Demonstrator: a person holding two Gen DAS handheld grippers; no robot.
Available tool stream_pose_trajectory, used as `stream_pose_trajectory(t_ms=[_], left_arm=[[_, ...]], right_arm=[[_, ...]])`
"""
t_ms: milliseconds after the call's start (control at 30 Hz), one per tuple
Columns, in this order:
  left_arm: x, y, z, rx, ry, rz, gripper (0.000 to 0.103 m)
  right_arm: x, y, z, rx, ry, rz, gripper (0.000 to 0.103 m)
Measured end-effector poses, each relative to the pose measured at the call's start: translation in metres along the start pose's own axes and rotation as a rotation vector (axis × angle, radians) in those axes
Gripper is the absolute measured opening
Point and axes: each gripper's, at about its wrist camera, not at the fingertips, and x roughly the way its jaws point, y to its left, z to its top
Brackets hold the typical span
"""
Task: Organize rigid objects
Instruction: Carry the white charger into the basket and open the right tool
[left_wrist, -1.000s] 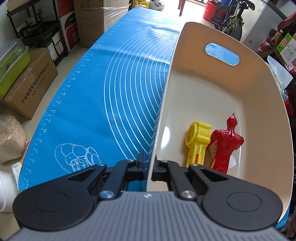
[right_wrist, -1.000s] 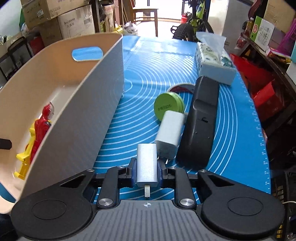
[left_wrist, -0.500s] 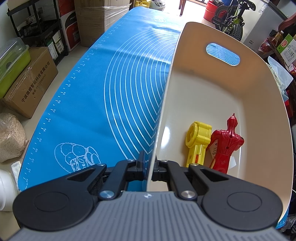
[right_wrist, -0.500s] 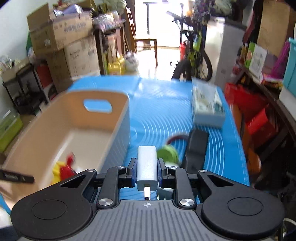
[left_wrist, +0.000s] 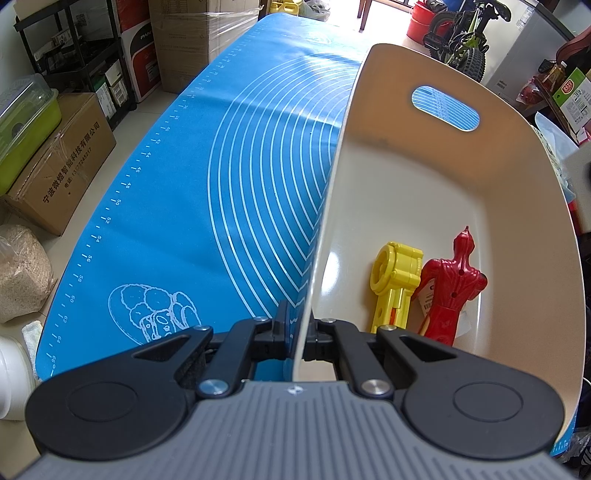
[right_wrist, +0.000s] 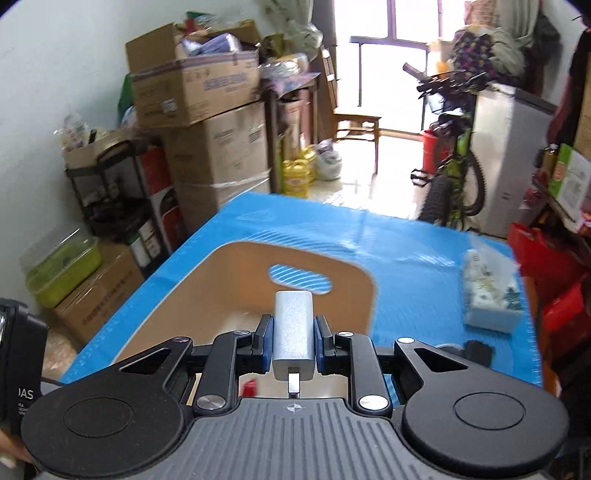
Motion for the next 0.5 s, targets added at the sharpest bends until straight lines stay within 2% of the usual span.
stream_pose_trajectory(t_ms=[367, 500], left_arm=[[0.0, 0.0, 0.0, 0.0, 0.0, 0.001, 0.006], [0.0, 0.0, 0.0, -0.001, 0.0, 0.001, 0.006]], right_arm=[[0.057, 0.029, -0.039, -0.003, 0.159, 0.027, 0.032], [0.059, 0.033, -0.041, -0.019, 0.169, 0.029, 0.032]])
